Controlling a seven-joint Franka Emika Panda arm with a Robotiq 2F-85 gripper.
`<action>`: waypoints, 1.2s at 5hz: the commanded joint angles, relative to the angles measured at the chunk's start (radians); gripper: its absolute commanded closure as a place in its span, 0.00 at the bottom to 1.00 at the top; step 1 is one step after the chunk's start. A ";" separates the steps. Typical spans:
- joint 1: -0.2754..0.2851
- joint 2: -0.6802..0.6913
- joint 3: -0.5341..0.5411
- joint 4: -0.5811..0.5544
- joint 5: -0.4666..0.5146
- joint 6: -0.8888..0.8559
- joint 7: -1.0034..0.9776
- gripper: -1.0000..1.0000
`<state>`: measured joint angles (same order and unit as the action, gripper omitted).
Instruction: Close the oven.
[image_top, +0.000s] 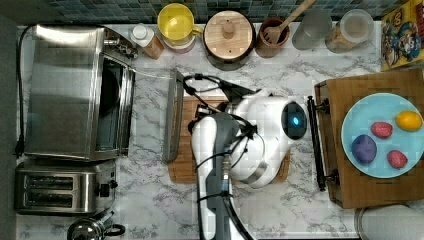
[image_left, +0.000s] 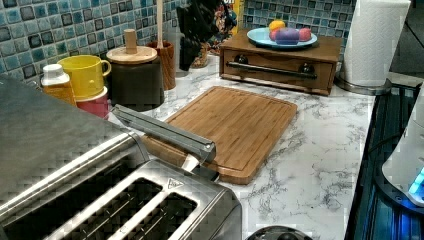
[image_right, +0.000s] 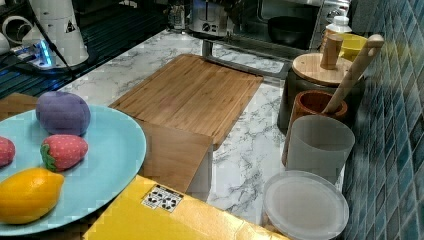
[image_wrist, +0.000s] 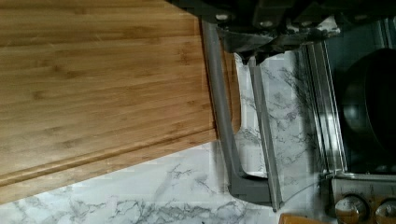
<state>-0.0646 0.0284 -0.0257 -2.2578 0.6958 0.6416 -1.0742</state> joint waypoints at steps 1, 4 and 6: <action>0.051 0.022 0.054 -0.189 0.285 0.206 -0.248 1.00; 0.040 0.108 0.105 -0.138 0.564 0.264 -0.508 1.00; 0.073 0.145 0.145 -0.117 0.727 0.336 -0.642 1.00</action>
<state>-0.0059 0.2014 0.0864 -2.4805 1.3906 0.9424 -1.5869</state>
